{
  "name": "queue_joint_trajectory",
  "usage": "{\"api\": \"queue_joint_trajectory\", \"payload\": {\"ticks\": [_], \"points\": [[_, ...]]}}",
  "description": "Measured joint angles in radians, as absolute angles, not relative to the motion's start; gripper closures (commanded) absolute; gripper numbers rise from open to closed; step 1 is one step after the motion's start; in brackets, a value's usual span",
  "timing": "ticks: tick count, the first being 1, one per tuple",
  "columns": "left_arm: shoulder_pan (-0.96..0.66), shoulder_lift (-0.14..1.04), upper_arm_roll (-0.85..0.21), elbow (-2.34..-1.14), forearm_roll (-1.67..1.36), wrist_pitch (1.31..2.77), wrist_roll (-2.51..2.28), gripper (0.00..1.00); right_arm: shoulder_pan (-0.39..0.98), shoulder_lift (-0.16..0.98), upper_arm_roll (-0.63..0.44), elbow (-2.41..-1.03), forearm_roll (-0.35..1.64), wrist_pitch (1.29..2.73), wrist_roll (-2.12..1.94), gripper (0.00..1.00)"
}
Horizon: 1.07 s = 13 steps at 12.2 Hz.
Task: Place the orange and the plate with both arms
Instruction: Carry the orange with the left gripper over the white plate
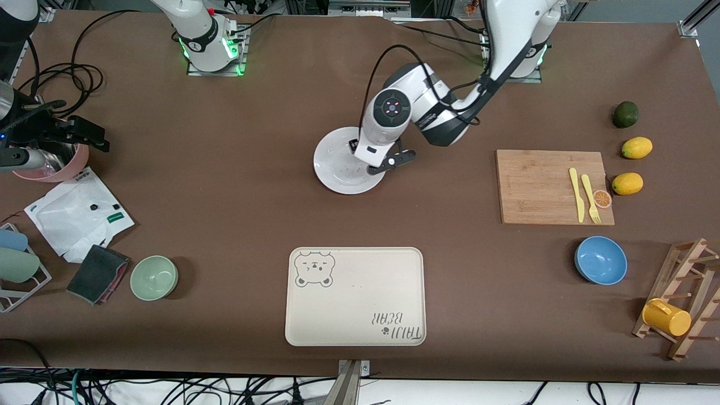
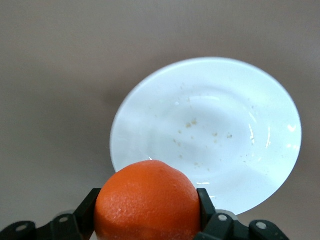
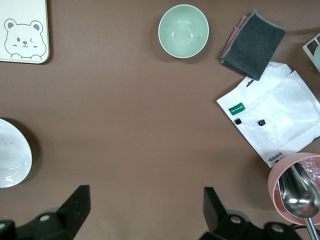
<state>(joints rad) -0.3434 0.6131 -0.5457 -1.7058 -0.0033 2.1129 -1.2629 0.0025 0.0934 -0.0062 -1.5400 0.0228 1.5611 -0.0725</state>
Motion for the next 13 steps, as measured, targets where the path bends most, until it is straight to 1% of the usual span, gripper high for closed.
{"api": "queue_joint_trajectory", "payload": {"ticks": [1, 3, 8, 9, 10, 11, 13], "points": [[-0.378, 0.641, -0.526, -1.700, -0.003, 2.155, -1.298, 0.41, 0.002, 0.093, -0.006, -1.540, 0.023, 1.561, -0.072, 0.00], [-0.449, 0.687, -0.479, -1.694, -0.003, 2.246, -1.356, 0.41, 0.002, 0.096, -0.006, -1.540, 0.023, 1.561, -0.072, 0.00], [-0.531, 0.740, -0.427, -1.689, -0.003, 2.354, -1.406, 0.41, 0.003, 0.112, -0.006, -1.541, 0.022, 1.561, -0.074, 0.00], [-0.551, 0.747, -0.399, -1.688, -0.003, 2.371, -1.406, 0.31, 0.003, 0.112, -0.005, -1.541, 0.023, 1.561, -0.076, 0.00], [-0.567, 0.752, -0.380, -1.686, -0.003, 2.379, -1.406, 0.10, 0.005, 0.112, -0.003, -1.541, 0.023, 1.561, -0.077, 0.00], [-0.575, 0.752, -0.375, -1.678, -0.003, 2.379, -1.406, 0.00, 0.006, 0.112, 0.000, -1.541, 0.023, 1.561, -0.077, 0.00], [-0.582, 0.754, -0.363, -1.664, -0.003, 2.382, -1.406, 0.00, 0.009, 0.113, 0.006, -1.541, 0.024, 1.561, -0.077, 0.00]]}}
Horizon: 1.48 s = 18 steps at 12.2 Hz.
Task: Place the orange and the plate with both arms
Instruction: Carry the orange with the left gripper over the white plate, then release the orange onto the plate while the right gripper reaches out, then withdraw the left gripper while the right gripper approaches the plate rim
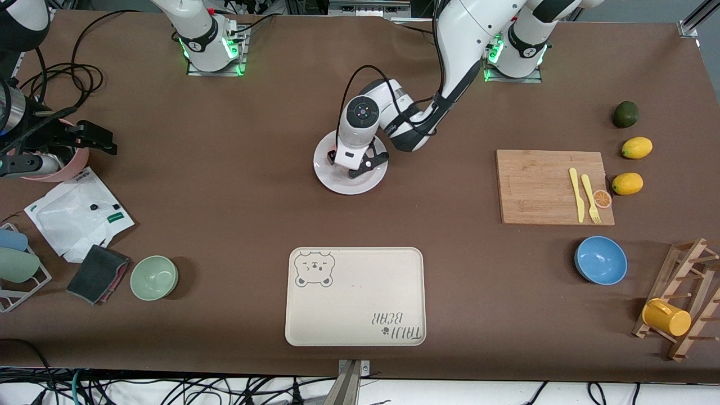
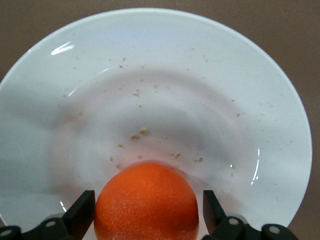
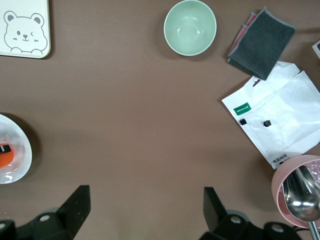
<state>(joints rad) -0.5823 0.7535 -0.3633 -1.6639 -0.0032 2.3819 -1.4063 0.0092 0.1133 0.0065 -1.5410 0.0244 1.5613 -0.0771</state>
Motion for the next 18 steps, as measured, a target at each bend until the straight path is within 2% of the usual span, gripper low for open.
{"api": "queue_joint_trajectory", "payload": {"ticks": [3, 9, 13, 18], "points": [[-0.575, 0.748, -0.355, -1.641, -0.003, 2.358, -1.406, 0.00, 0.012, 0.114, 0.008, -1.541, 0.047, 1.561, -0.077, 0.00], [-0.509, 0.628, -0.349, -1.620, 0.028, 2.115, -1.406, 0.00, 0.014, 0.164, 0.009, -1.569, 0.223, 1.562, -0.110, 0.00], [-0.394, 0.547, -0.344, -1.617, 0.117, 1.955, -1.224, 0.00, 0.016, 0.182, 0.064, -1.684, 0.334, 1.651, -0.117, 0.00], [-0.203, 0.455, -0.339, -1.617, 0.118, 1.865, -0.785, 0.00, 0.017, 0.187, 0.125, -1.853, 0.492, 1.778, -0.134, 0.00]]}}
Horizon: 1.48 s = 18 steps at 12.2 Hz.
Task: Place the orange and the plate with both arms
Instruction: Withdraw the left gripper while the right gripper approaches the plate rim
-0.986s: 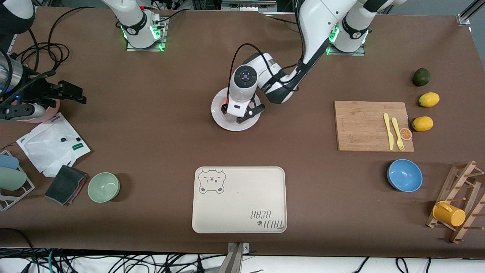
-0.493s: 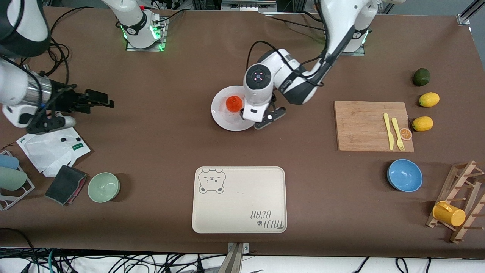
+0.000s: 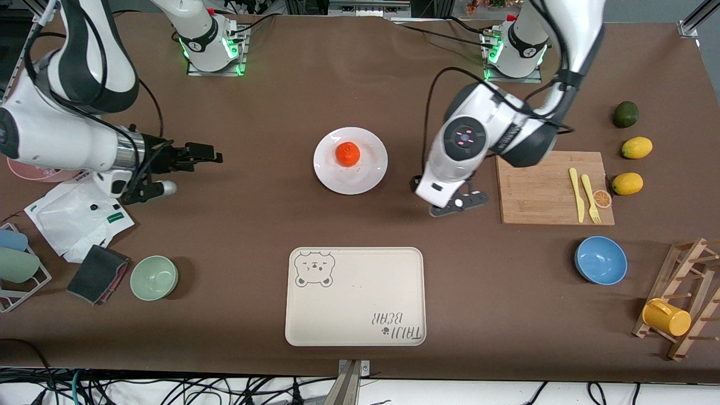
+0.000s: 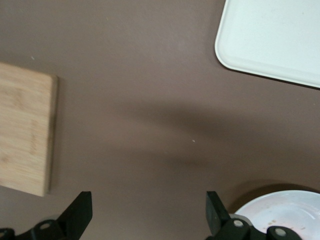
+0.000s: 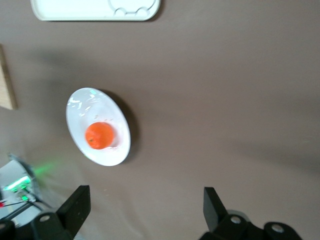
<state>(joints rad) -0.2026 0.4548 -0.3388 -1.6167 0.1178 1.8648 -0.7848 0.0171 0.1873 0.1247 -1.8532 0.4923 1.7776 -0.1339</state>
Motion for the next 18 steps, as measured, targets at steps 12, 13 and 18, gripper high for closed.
{"api": "queue_joint_trajectory", "payload": {"ticks": [12, 13, 18], "points": [[0.154, 0.181, -0.341, -1.574, 0.118, 1.634, -0.034, 0.00, 0.016, 0.313, 0.164, -2.135, 0.905, 2.010, -0.608, 0.00], [0.149, 0.159, -0.329, -1.562, 0.110, 1.619, -0.027, 0.00, 0.017, 0.333, 0.184, -2.142, 0.938, 2.044, -0.634, 0.00], [-0.022, 0.101, -0.042, -1.584, -0.049, 1.627, 0.068, 0.00, 0.025, 0.411, 0.287, -2.168, 1.067, 2.220, -0.692, 0.00]]}}
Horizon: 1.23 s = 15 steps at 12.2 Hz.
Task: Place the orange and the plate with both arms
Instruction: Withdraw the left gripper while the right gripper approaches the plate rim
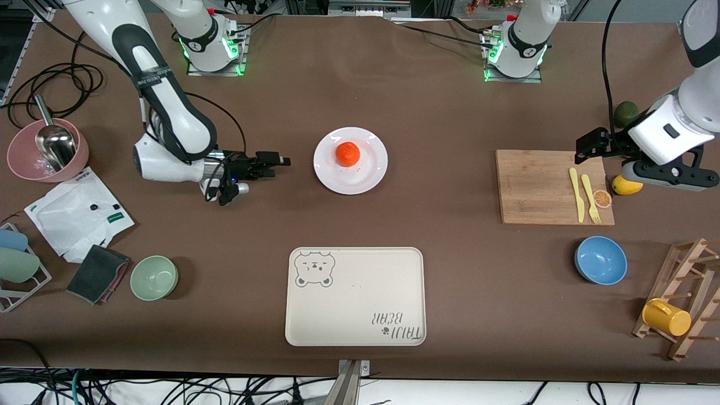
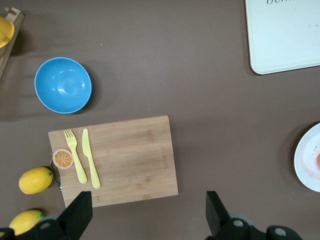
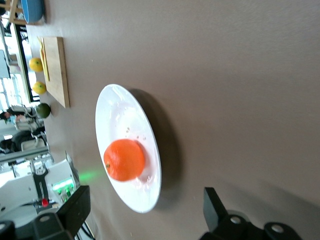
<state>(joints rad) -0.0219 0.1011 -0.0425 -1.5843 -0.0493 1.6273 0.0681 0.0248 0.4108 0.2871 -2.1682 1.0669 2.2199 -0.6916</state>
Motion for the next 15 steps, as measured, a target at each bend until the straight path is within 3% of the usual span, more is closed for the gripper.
{"api": "queue_joint_trajectory", "payload": {"ticks": [4, 11, 15], "points": [[-0.037, 0.037, -0.041, -1.700, -0.047, 1.727, 0.068, 0.00, 0.100, 0.465, 0.318, -2.173, 1.245, 2.327, -0.771, 0.00], [-0.025, -0.008, -0.129, -1.732, 0.028, 1.730, 0.047, 0.00, 0.149, 0.477, 0.322, -2.198, 1.366, 2.377, -0.894, 0.02], [-0.006, -0.009, -0.126, -1.735, 0.035, 1.728, 0.092, 0.00, 0.166, 0.479, 0.323, -2.228, 1.439, 2.395, -0.953, 0.25]]}}
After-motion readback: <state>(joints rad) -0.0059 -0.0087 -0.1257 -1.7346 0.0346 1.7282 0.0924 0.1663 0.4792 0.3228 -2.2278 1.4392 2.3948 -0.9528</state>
